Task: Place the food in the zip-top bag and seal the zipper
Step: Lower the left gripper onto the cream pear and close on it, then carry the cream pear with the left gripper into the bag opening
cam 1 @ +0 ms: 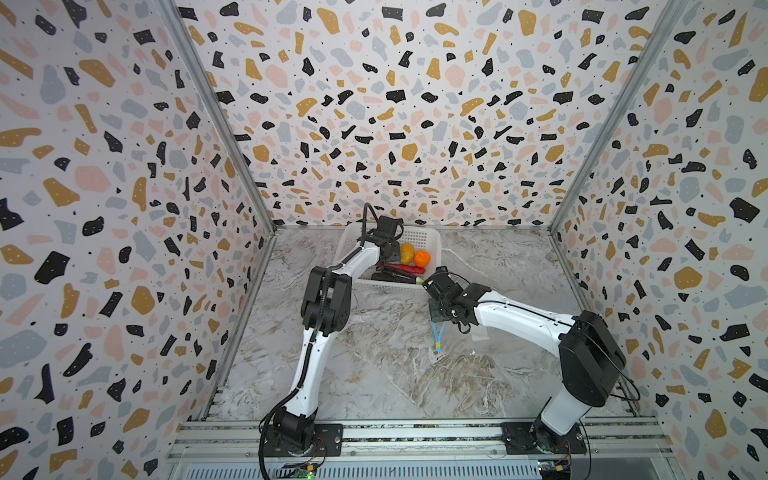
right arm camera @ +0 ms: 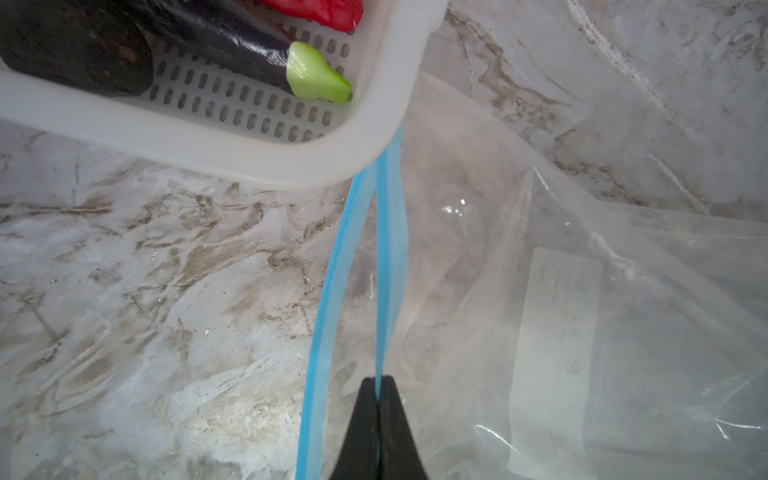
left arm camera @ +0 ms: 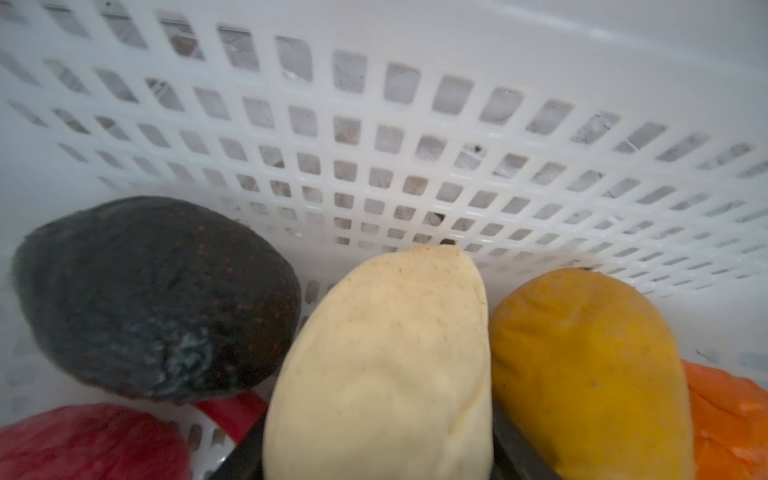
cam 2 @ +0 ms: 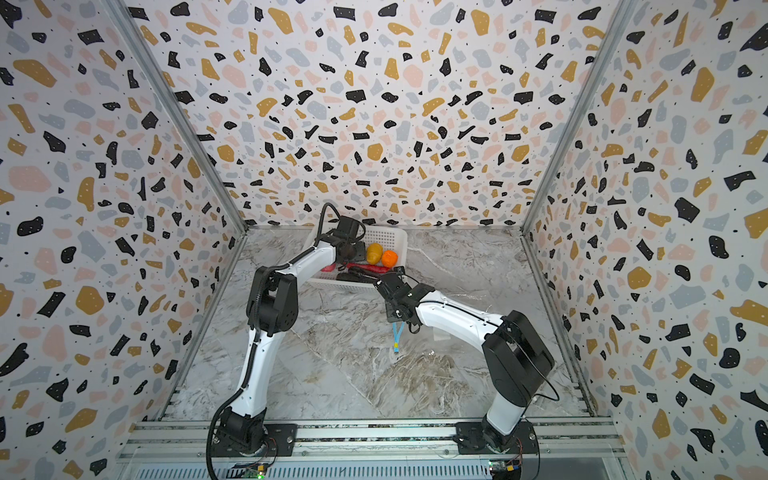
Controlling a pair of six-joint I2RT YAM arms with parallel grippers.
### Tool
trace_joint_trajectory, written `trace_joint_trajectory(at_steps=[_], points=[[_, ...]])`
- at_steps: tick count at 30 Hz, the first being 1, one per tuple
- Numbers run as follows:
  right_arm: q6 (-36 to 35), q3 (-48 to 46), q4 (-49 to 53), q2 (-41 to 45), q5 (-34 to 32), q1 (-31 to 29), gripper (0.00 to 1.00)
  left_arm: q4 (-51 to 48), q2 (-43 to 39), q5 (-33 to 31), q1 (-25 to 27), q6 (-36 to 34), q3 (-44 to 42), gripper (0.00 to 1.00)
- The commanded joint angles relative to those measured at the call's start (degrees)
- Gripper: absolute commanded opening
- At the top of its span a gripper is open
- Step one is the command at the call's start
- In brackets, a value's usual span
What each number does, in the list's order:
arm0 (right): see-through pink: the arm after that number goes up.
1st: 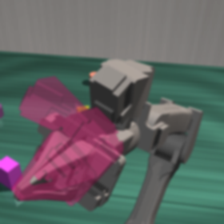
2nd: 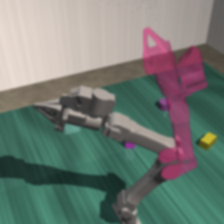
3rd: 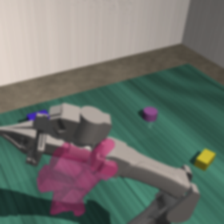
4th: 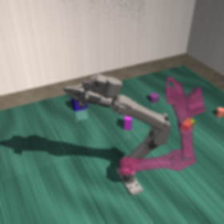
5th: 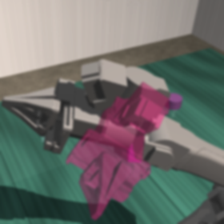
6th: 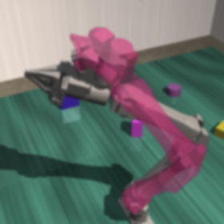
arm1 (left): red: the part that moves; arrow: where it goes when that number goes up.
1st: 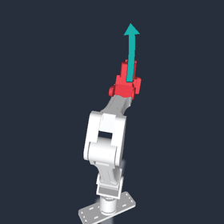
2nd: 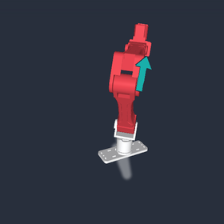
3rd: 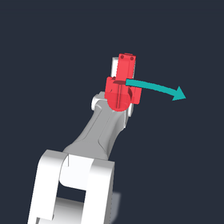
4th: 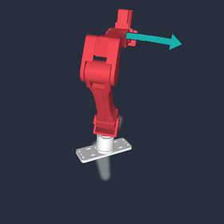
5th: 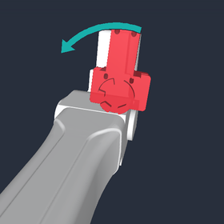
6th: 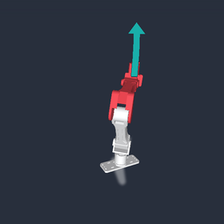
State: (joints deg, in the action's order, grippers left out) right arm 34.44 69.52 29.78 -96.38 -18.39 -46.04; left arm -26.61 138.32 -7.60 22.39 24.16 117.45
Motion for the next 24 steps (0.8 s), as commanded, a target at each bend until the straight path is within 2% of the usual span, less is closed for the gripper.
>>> trace_joint_trajectory(at_steps=[1, 15, 18, 24], points=[[0.16, -0.12, -0.53, 2.07, -0.15, -0.10, 0.00, 2.64, -5.55, -0.55, -0.08, -0.87, -1.07, 0.45], [0.19, -1.56, -4.54, 4.31, 3.65, 1.78, 0.00, 10.61, -18.48, 4.00, 0.50, 0.45, -18.35, 0.39], [0.19, -1.98, -5.32, 4.94, 5.03, 2.16, 0.00, 11.57, -21.38, 6.56, 0.61, 0.74, -21.63, 0.39], [0.20, -3.79, -7.72, 6.58, 7.30, 3.28, 0.00, 16.06, -31.06, 14.07, 2.39, 2.40, -33.51, 0.38]])
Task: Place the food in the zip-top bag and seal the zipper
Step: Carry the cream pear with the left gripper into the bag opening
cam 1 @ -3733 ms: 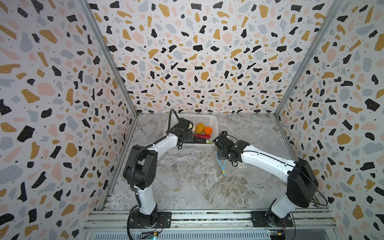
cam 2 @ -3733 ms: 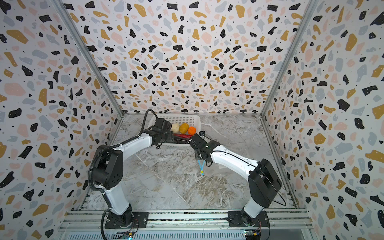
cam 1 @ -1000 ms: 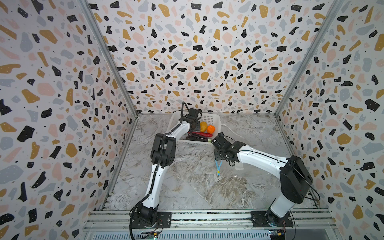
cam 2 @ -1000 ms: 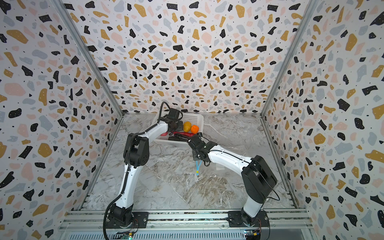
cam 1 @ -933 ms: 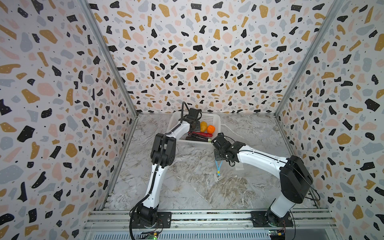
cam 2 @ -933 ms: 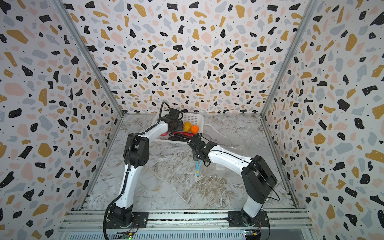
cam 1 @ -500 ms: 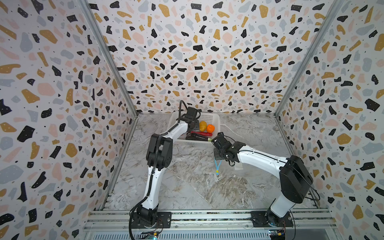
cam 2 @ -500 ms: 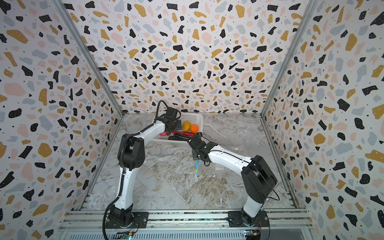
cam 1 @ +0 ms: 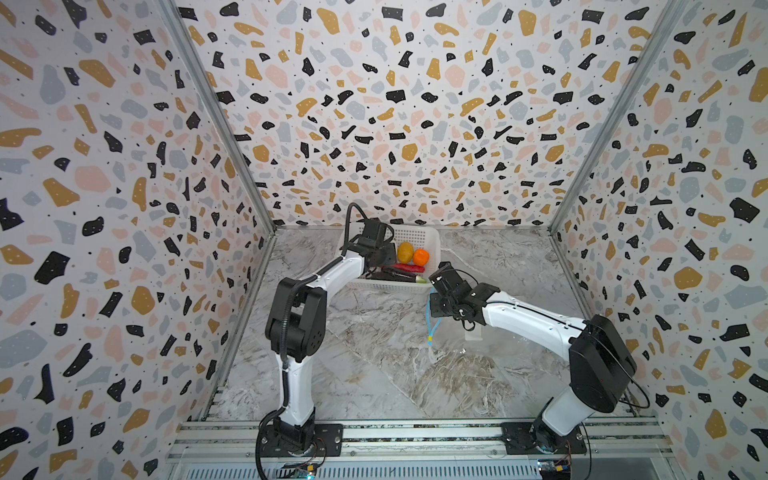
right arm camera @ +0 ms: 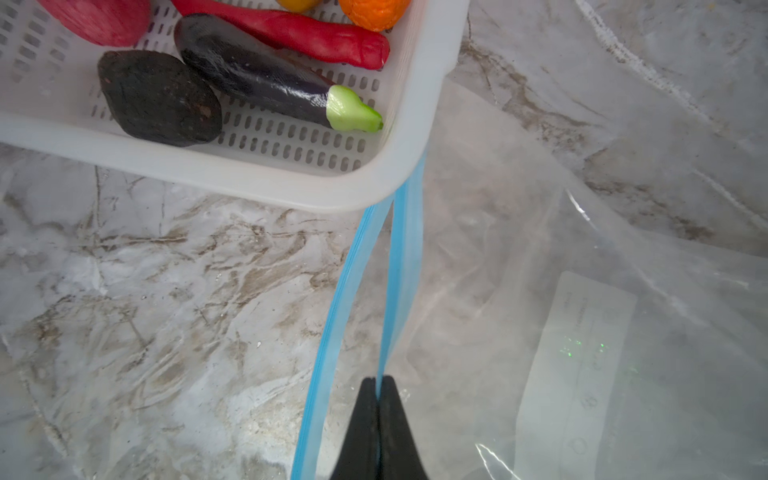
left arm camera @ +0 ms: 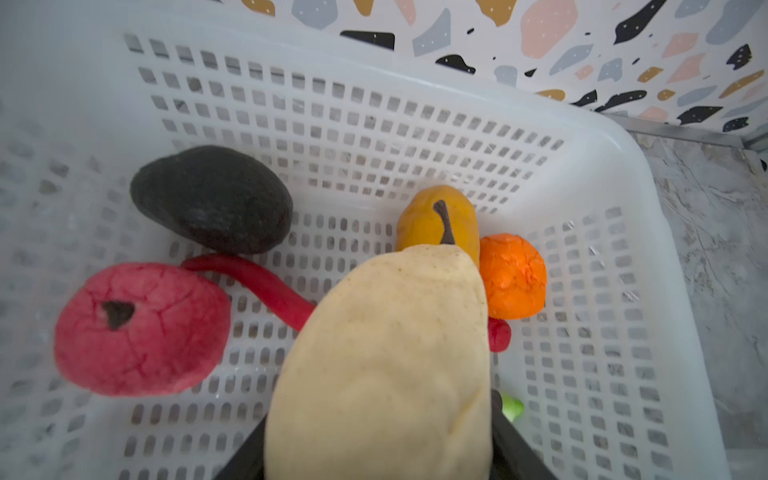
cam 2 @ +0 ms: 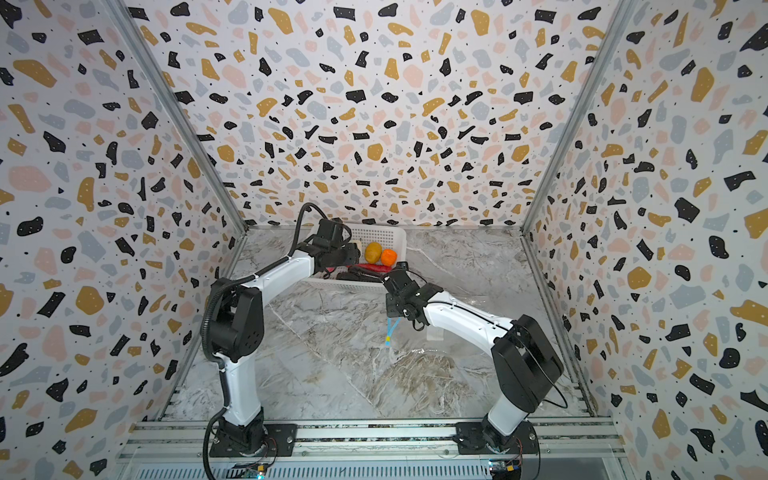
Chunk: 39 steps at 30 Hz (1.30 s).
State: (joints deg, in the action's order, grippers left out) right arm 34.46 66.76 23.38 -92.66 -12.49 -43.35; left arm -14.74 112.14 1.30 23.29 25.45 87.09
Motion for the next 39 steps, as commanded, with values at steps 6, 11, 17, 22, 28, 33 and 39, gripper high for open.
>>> trace_joint_trajectory(at_steps=[6, 11, 17, 22, 28, 33, 39], points=[[0.02, -4.35, -5.20, 6.42, 4.32, 2.35, 0.00, 10.15, -16.61, 12.65, 5.83, 2.68, -17.91, 0.36], [-0.46, -7.22, -9.38, 9.48, 6.82, 3.73, 0.00, 15.52, -24.17, 17.47, 8.96, 4.48, -26.64, 0.33], [0.36, -11.84, -15.47, 13.50, 12.98, 6.58, 0.00, 21.21, -27.61, 22.09, 12.63, 5.28, -33.59, 0.32], [0.28, -12.74, -16.75, 15.40, 13.55, 7.05, 0.00, 24.87, -27.51, 23.94, 14.55, 7.09, -35.12, 0.32], [1.39, -15.44, -19.85, 18.77, 14.05, 7.22, 0.00, 32.04, -26.48, 24.62, 15.74, 11.29, -38.84, 0.31], [0.89, -16.36, -21.02, 21.05, 14.81, 7.53, 0.00, 33.98, -24.56, 24.70, 15.87, 12.08, -40.67, 0.30], [-4.22, -20.48, -23.28, 26.41, 17.10, 7.53, 0.00, 34.24, -24.11, 24.71, 15.82, 12.14, -40.38, 0.31]])
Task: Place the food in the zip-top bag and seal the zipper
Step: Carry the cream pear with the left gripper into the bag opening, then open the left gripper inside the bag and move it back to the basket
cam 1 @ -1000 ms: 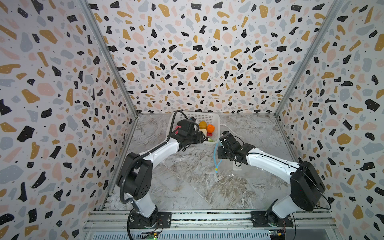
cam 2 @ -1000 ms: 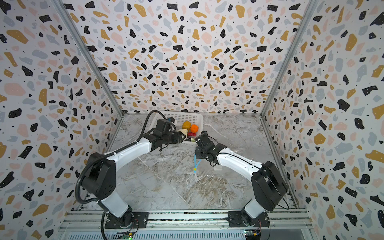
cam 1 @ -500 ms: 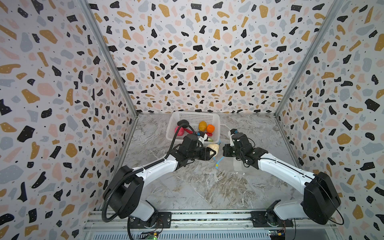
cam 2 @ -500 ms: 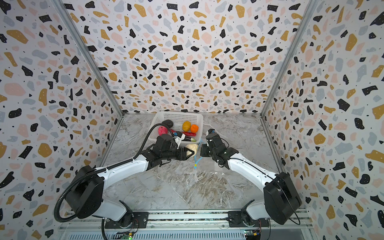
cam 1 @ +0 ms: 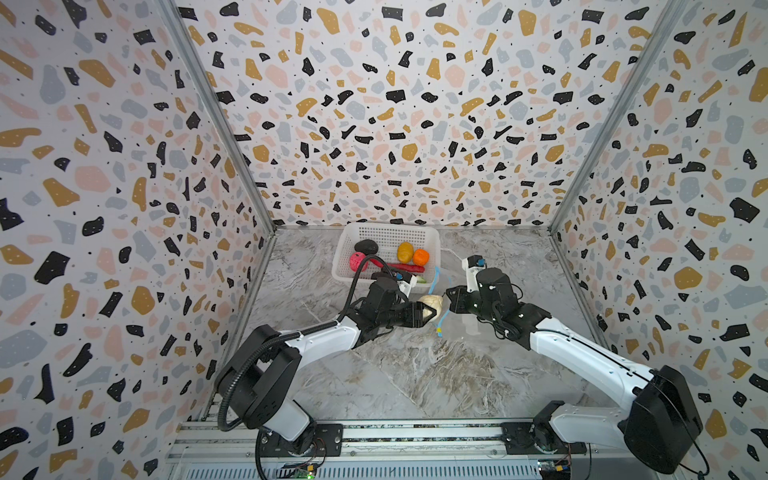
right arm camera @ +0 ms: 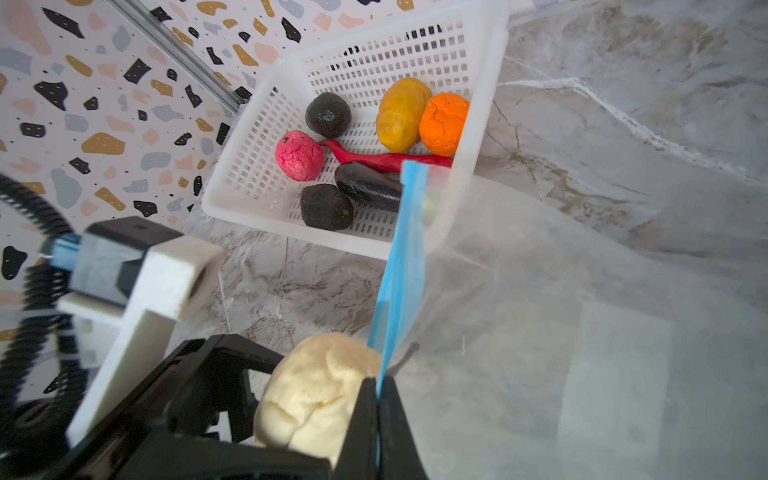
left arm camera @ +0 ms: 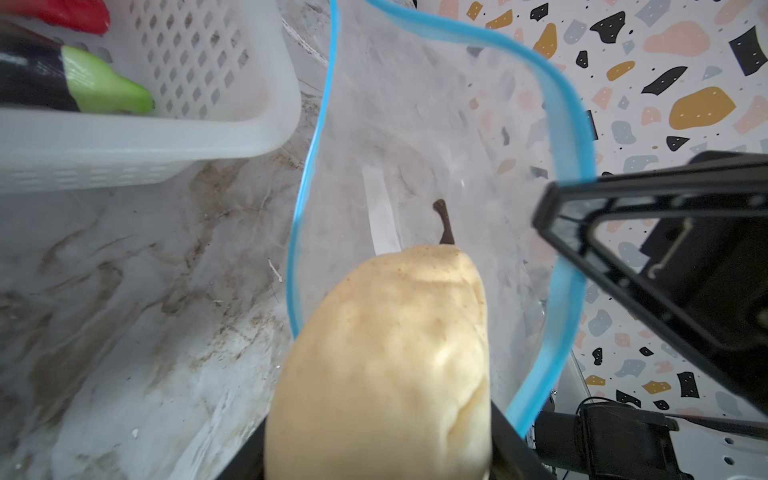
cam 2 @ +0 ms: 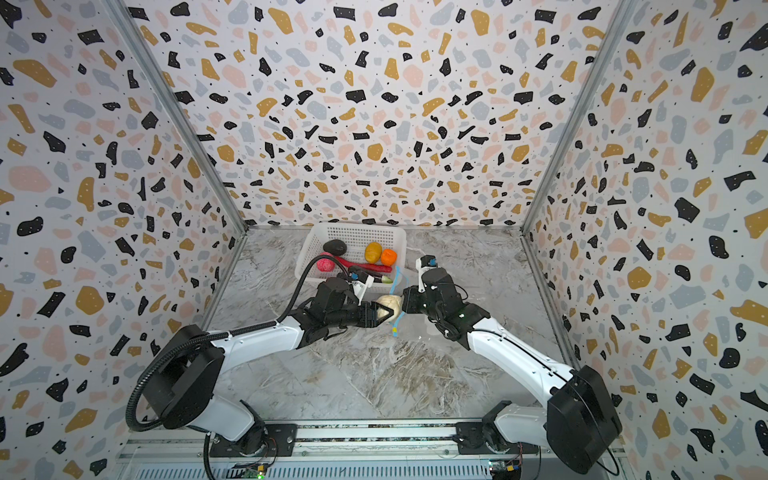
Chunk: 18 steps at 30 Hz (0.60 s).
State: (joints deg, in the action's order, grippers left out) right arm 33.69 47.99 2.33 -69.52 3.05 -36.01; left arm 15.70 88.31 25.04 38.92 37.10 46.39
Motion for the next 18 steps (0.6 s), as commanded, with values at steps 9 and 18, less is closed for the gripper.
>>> trace_joint_trajectory(at_steps=[9, 18], points=[[-5.31, -5.27, -4.74, 6.61, 4.83, 0.22, 0.00, 3.22, -1.04, -0.49, 2.59, 1.84, 3.22, 0.31], [-0.05, -3.42, -4.03, 4.33, 5.31, -0.81, 0.00, 6.47, 2.71, -4.86, 4.83, 5.21, 4.04, 0.36]])
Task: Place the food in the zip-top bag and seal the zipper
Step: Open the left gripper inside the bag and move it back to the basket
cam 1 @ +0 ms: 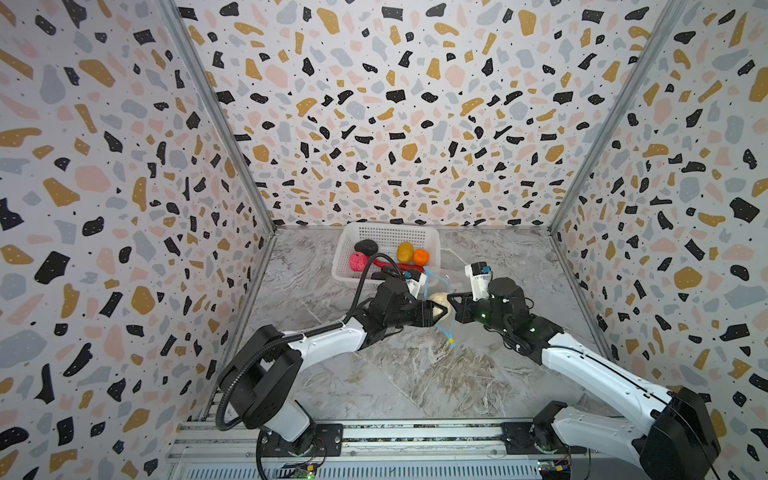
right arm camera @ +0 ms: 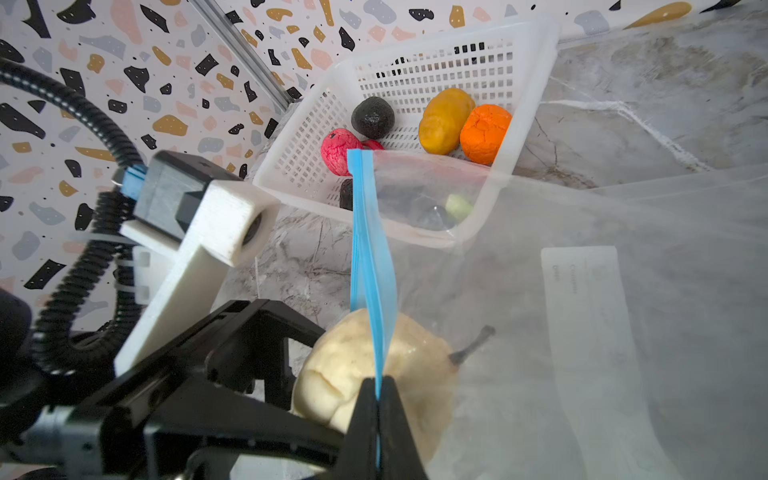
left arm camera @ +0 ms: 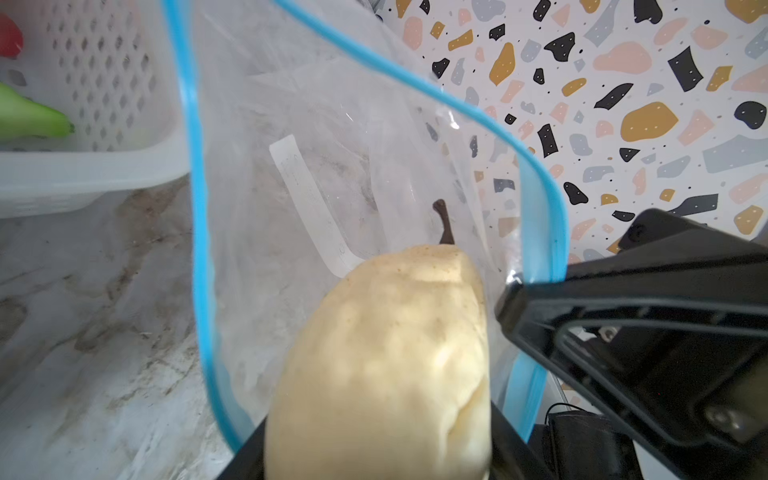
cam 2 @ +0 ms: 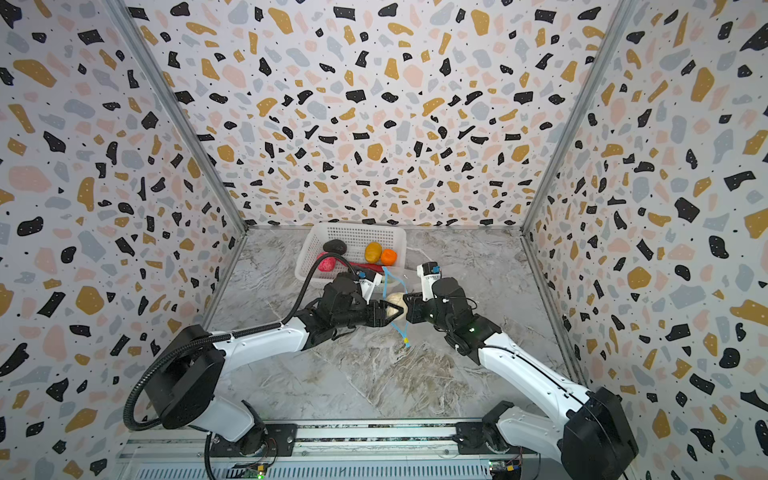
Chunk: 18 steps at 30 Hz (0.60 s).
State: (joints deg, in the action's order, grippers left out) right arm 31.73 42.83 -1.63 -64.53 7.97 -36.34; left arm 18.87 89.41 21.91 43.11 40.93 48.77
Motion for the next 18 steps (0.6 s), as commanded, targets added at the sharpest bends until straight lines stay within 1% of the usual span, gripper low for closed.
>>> trace_joint_trajectory(at_steps=[1, 3, 5, 7, 10, 16, 18], points=[[2.19, 2.10, 0.36, -0.94, 0.21, -0.66, 0.00, 2.70, 2.30, -1.89, 0.87, 1.16, 2.15, 0.38], [2.35, 2.51, 0.66, -1.05, -0.16, -0.74, 0.00, 1.55, 3.25, -2.03, 0.98, 0.37, 2.80, 0.41], [2.38, 3.02, 0.83, -0.71, -0.79, -0.67, 0.00, -0.11, 3.41, -2.48, 1.00, -0.68, 3.32, 0.48], [2.38, 3.52, 1.25, -0.64, -1.57, -0.67, 0.00, -2.39, 3.07, -3.22, 1.00, -2.26, 3.97, 0.59], [2.46, 4.23, 2.04, -1.13, -2.49, -0.60, 0.00, -5.90, 2.12, -4.52, 0.99, -4.10, 5.15, 0.70], [2.90, 5.27, 3.51, -2.23, -3.62, -0.49, 0.00, -9.87, 1.12, -5.96, 1.01, -6.52, 7.36, 0.84], [2.99, 5.50, 3.91, -2.23, -3.89, -0.36, 0.00, -10.62, 0.99, -5.96, 0.94, -6.86, 8.01, 0.86]])
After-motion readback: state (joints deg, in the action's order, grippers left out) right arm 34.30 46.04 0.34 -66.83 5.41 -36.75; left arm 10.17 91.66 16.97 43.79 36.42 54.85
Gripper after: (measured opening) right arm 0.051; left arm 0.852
